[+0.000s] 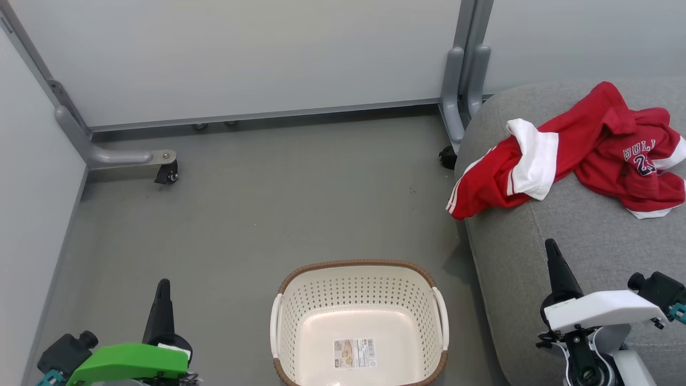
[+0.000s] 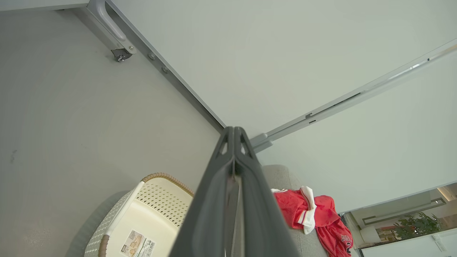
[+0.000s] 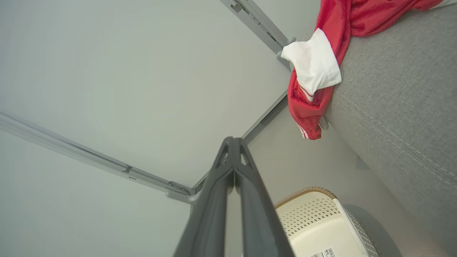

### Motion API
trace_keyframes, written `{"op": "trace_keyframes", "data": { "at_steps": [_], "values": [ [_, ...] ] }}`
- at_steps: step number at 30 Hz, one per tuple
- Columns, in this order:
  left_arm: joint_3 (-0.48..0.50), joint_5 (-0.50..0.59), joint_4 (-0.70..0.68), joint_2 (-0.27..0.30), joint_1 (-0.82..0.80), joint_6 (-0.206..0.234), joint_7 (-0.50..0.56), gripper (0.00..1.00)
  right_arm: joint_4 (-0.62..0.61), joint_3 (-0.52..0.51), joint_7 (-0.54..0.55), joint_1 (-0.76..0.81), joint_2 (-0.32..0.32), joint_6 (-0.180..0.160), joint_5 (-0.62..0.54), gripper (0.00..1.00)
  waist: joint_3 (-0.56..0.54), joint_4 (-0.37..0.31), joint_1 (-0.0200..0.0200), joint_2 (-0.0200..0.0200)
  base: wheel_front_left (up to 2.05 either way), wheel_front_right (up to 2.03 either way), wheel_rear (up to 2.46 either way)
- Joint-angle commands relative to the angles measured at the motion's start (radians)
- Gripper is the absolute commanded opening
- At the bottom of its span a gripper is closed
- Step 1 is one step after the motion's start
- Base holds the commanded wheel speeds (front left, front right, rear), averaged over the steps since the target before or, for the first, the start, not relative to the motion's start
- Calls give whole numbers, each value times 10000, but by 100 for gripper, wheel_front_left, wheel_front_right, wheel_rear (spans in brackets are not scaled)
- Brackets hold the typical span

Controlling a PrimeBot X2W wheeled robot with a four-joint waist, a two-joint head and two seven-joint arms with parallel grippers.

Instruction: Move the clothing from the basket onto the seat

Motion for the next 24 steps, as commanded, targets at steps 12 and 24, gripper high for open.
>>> {"op": "trace_keyframes", "data": {
  "at_steps": [12, 24],
  "values": [
    [255, -1364, -144, 101, -441, -41, 383, 0, -80, -221, 411, -297, -27, -3, 1558, 0, 41, -144, 0, -1, 0, 0, 0],
    [429, -2382, -145, 106, -582, -60, 710, 0, -57, -367, 727, -339, -13, -4, 2734, 0, 77, -276, 0, -1, 0, 0, 0]
  ]
}}
